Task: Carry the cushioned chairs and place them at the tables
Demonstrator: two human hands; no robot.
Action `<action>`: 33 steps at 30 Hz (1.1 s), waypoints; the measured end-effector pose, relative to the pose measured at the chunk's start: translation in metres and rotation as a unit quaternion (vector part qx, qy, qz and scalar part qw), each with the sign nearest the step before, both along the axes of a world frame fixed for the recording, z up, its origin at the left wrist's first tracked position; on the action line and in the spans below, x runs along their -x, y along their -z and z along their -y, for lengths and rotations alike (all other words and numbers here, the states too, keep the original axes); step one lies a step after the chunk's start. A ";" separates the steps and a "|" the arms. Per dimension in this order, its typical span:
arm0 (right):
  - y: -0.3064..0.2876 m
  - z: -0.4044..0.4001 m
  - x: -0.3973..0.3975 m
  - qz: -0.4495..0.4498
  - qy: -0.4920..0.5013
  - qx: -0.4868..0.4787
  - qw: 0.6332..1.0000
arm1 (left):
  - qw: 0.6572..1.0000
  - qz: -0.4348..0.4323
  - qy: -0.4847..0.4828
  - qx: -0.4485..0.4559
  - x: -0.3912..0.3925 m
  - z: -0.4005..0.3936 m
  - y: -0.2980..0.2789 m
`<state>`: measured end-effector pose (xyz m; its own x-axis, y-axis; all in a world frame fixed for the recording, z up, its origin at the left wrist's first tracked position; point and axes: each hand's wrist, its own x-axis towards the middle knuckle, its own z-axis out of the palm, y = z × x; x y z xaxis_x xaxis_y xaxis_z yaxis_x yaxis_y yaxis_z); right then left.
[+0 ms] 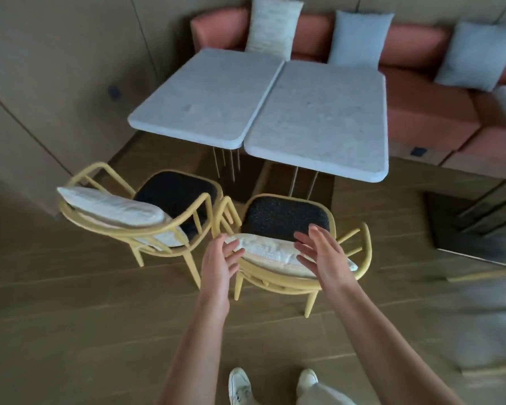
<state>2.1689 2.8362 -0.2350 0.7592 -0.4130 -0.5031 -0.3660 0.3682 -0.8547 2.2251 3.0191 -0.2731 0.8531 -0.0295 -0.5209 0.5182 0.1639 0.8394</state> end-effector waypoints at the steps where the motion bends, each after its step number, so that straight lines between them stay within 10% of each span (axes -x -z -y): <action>1: 0.004 0.005 0.000 -0.008 0.020 0.000 1.000 | 1.000 -0.011 0.012 -0.001 -0.005 0.004 0.006; 16: 0.146 0.085 0.034 -0.226 0.174 0.029 0.958 | 0.965 -0.128 0.078 -0.213 -0.040 0.044 0.105; 33: 0.204 0.104 0.006 -0.242 0.232 -0.186 0.924 | 0.970 -0.239 0.030 -0.041 -0.051 0.048 0.167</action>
